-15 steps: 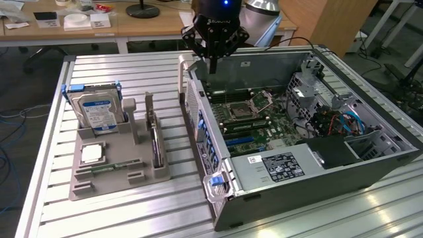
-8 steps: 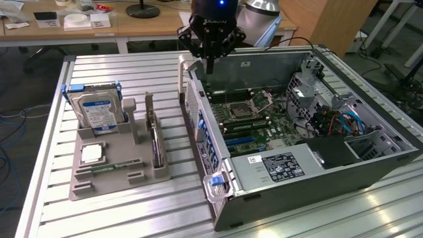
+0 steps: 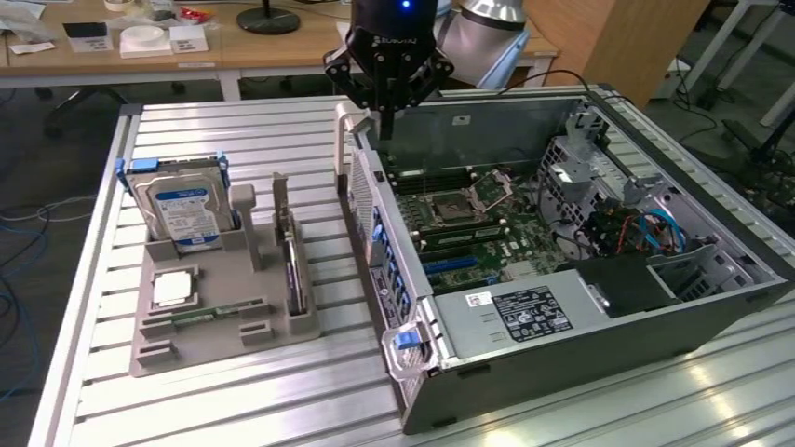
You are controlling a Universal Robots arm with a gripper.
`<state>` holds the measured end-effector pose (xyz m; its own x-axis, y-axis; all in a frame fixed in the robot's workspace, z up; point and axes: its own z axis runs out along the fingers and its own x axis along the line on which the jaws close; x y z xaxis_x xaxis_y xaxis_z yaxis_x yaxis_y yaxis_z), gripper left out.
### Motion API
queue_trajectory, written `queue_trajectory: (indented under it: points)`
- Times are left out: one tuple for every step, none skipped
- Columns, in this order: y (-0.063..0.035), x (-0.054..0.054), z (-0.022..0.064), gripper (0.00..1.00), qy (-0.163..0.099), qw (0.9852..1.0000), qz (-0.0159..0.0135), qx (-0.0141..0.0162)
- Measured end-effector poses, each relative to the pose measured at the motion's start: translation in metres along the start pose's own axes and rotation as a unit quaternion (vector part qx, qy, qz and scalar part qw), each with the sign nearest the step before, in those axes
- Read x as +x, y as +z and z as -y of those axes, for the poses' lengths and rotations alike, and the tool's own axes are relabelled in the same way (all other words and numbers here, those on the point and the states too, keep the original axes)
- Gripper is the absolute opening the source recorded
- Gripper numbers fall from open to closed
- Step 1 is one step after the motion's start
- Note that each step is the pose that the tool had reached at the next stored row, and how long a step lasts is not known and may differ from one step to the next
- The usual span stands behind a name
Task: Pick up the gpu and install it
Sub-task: 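Reach for the gpu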
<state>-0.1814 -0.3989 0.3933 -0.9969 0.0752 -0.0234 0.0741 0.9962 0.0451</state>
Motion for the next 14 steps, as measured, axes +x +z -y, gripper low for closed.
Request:
queue_trajectory:
  points:
    - [0.0000,0.001,0.0001,0.11,0.000,1.0000,0.0000,0.0000]
    - [0.0000,0.002,0.0001,0.11,0.000,1.0000,0.0000,0.0000]
    - [-0.0001,0.003,0.0002,0.11,0.000,1.0000,0.0000,0.0000]
    - [-0.0001,0.004,0.0003,0.11,0.000,1.0000,-0.0001,0.0000]
    - [-0.0001,0.005,0.0003,0.11,0.000,1.0000,0.0000,0.0000]
    - [-0.0002,0.006,0.0004,0.11,0.000,1.0000,0.0000,0.0000]
    - [-0.0002,0.007,0.0005,0.11,0.000,1.0000,0.0000,0.0000]
    - [-0.0002,0.008,0.0006,0.11,0.000,1.0000,0.0000,0.0000]
    - [-0.0003,0.009,0.0007,0.11,0.000,1.0000,0.0000,0.0000]
    - [-0.0003,0.010,0.0007,0.11,0.000,1.0000,0.0000,0.0000]
    - [-0.0003,0.011,0.0008,0.11,0.000,1.0000,0.0000,0.0000]
    - [-0.0004,0.012,0.0009,0.11,0.000,1.0000,-0.0001,0.0000]
    - [-0.0004,0.013,0.0010,0.11,0.000,1.0000,0.0000,0.0000]
    - [-0.0004,0.014,0.0010,0.11,0.000,1.0000,0.0000,0.0000]
